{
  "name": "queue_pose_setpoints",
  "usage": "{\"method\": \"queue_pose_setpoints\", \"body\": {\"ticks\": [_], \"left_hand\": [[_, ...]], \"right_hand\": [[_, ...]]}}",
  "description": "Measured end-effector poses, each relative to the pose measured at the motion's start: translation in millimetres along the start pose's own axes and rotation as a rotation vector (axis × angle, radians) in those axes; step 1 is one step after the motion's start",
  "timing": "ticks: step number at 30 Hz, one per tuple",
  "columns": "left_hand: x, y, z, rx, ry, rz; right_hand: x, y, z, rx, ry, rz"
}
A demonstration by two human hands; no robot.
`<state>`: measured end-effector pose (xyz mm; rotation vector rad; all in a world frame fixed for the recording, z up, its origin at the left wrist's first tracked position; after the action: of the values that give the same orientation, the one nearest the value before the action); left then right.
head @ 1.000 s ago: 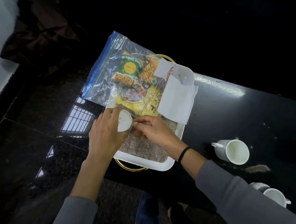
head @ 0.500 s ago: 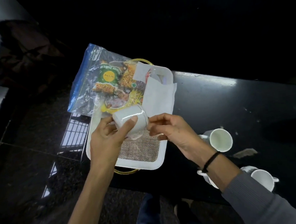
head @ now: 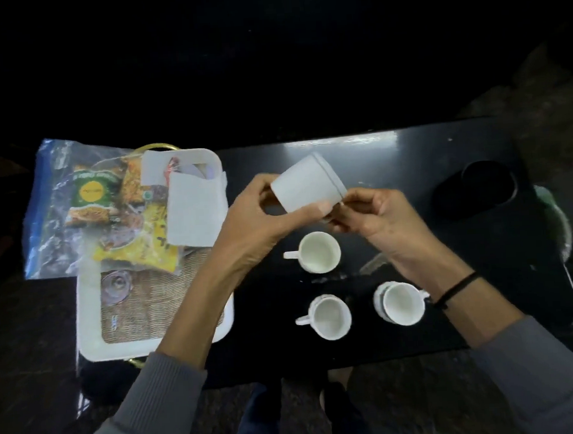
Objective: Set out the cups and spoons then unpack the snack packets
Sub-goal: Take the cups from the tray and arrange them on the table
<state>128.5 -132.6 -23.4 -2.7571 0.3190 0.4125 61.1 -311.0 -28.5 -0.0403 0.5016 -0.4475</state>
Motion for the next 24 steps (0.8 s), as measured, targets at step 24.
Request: {"method": "queue_pose_setpoints", "body": {"ticks": [24], "left_hand": [[-15.5,171.5,38.7,0.876,0.381,0.271]], "right_hand": [[11.2,-125.9,-106.4,-0.599,-0.209,-0.24]]}}
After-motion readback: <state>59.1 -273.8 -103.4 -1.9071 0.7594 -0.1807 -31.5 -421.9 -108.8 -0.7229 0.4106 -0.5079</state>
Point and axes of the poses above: each hand's wrist, its own x-axis towards the middle knuckle, its own y-axis out of the palm, z = x × y, the point moved 5 cm from there along x, towards the middle knuckle, and after that the axes turned 14 degrees about -z, right-handed, at the moved point
